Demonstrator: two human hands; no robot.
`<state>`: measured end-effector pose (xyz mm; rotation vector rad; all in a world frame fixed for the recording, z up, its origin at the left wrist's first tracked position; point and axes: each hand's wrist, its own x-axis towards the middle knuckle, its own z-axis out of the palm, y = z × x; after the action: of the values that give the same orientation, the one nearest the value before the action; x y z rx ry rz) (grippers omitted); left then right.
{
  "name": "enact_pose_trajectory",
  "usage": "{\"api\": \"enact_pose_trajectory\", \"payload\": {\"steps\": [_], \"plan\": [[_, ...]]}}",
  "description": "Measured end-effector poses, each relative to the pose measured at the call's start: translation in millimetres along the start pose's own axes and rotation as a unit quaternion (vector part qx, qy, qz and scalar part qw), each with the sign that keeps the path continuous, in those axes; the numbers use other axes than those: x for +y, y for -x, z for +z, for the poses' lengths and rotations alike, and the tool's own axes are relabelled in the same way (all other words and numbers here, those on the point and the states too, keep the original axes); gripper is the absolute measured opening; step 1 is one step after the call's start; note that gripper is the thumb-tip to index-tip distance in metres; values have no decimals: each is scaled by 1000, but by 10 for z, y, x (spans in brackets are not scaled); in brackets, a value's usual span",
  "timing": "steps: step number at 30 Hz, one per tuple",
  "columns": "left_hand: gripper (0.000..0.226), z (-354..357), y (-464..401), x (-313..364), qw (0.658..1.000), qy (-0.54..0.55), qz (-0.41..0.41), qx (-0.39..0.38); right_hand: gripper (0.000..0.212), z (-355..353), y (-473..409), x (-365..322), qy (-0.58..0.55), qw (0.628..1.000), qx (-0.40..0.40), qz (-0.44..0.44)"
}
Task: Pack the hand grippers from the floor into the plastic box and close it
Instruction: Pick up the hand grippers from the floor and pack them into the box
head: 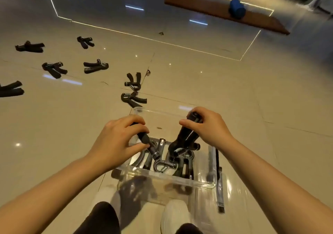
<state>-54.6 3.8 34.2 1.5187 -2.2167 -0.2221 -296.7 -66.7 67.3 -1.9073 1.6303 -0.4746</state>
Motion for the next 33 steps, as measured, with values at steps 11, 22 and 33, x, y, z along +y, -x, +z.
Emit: {"api": "enact_pose_trajectory", "payload": {"steps": [11, 22, 33], "plan": [[38, 975, -106, -655, 996, -48, 44, -61, 33, 1044, -768, 830, -27, 999, -39, 22], [33, 1131, -23, -732, 998, -17, 30, -49, 36, 1299, -639, 841, -55, 990, -76, 107], [34, 1154, -1, -770, 999, -19, 21, -46, 58, 1707, -1043, 989, 102, 970, -195, 108]]}}
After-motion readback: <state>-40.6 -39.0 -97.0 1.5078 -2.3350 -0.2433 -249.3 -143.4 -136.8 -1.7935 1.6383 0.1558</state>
